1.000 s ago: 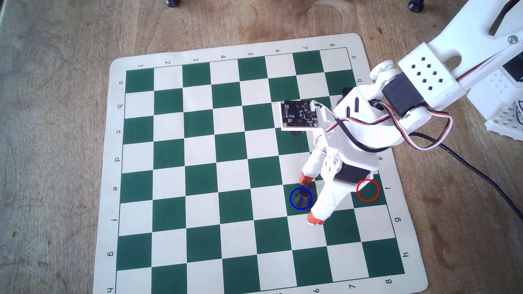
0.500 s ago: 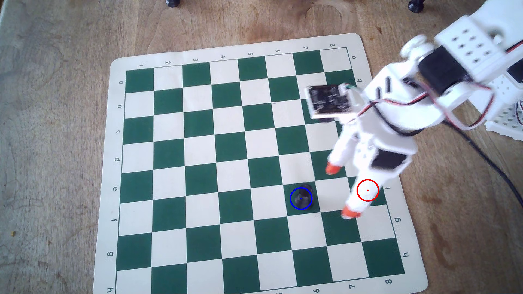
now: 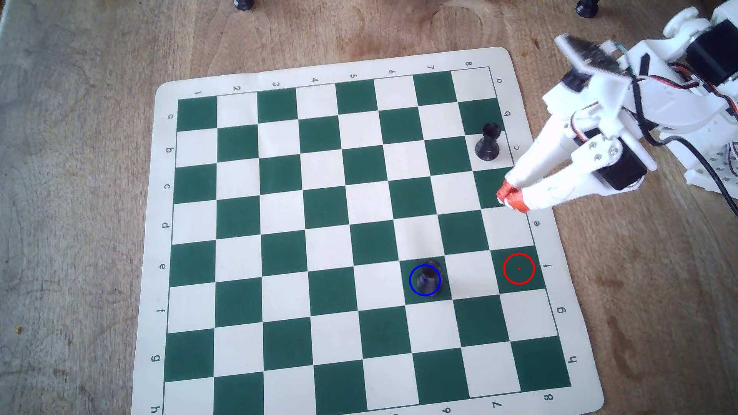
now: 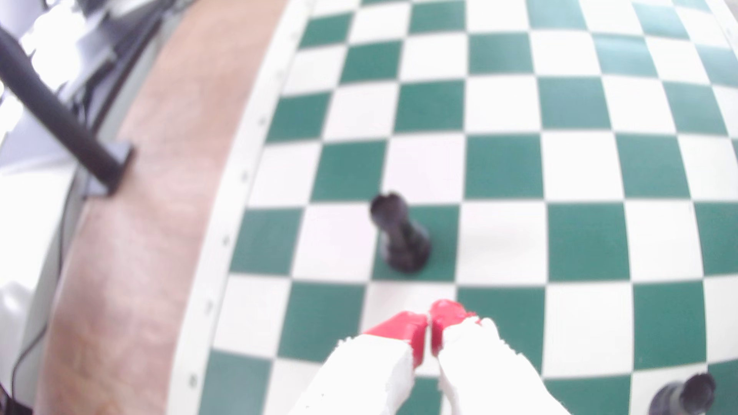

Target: Move the chess piece from red to blue

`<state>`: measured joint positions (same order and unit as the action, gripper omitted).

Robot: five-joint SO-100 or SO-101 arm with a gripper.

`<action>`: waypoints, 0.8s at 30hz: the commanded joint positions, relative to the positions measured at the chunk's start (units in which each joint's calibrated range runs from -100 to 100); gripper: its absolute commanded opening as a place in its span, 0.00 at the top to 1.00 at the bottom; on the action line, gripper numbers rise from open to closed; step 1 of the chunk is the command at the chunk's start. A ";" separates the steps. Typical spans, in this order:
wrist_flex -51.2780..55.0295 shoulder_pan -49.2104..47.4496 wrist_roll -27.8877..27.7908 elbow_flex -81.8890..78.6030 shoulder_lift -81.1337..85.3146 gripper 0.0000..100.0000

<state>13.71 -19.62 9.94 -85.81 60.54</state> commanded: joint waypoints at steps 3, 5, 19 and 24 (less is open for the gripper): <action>-30.58 6.59 -3.91 -9.57 5.51 1.00; -40.08 6.98 -4.59 -11.29 5.93 1.00; -98.55 9.10 -13.92 -14.10 16.71 1.00; -105.68 11.13 -14.31 -14.10 22.40 0.97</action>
<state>-89.88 -10.10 -4.22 -98.92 79.64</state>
